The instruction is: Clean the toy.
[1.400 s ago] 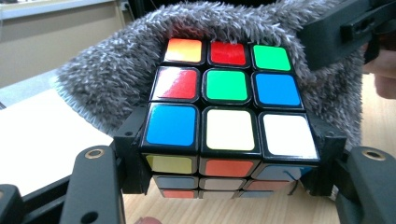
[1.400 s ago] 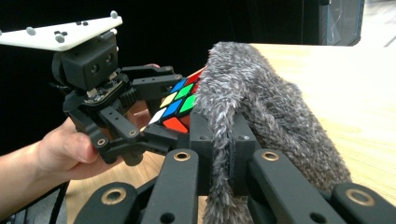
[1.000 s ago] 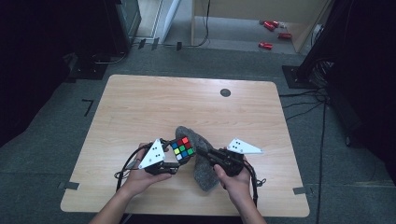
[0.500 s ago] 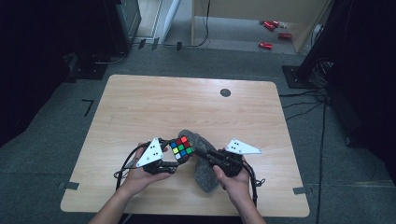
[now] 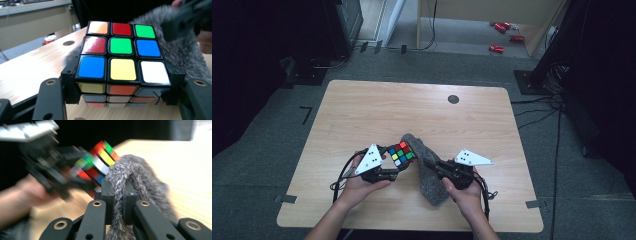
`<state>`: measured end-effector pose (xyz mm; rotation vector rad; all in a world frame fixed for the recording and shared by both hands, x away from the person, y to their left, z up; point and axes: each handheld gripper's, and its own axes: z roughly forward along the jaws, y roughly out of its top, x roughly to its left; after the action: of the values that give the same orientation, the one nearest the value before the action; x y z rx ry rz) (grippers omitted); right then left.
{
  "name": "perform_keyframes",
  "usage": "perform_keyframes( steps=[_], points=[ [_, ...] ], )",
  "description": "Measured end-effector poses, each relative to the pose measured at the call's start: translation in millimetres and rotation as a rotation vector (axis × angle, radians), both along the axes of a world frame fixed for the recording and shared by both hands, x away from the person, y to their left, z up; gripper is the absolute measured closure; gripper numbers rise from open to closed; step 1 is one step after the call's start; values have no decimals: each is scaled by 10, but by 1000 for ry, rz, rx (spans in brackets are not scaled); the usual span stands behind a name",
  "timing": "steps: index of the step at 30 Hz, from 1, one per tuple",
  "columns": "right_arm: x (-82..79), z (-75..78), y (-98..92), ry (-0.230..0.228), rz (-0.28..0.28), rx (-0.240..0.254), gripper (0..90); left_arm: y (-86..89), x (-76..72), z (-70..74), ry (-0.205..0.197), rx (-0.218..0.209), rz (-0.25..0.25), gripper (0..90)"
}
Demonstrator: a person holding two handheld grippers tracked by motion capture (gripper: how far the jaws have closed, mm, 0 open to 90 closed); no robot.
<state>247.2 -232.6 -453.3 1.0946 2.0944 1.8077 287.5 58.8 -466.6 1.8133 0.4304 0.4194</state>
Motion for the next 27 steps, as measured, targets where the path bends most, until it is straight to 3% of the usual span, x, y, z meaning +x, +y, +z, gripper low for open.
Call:
perform_keyframes(
  steps=[6, 7, 10, 12, 14, 19, 22, 25, 27],
  points=[
    [94, -193, -64, 62, -38, -221, 803, 62, 31, 10, 4, -12, 24, 350],
    [103, -216, -75, 72, -40, -230, 776, 60, 29, 9, 2, -6, 22, 350],
    [133, -266, -129, 91, -50, -257, 584, 59, 26, 9, 1, -5, 20, 350],
    [129, -265, -161, 81, -106, -305, 431, 64, 29, 11, 1, -6, 23, 350],
    [121, -243, -194, 56, -130, -318, 323, 67, 31, 12, 2, -9, 24, 350],
    [55, -154, -94, -65, -41, -299, 187, 55, 31, 12, 4, -12, 20, 350],
    [41, -202, 77, -112, -11, -335, 140, 44, 27, 9, 5, -10, 17, 350],
    [115, -316, 166, -89, -76, -412, 164, 35, 18, 7, 7, -7, 12, 350],
    [147, -383, 182, -69, -103, -443, 256, 20, 14, -3, 11, -6, 7, 350]
  ],
)
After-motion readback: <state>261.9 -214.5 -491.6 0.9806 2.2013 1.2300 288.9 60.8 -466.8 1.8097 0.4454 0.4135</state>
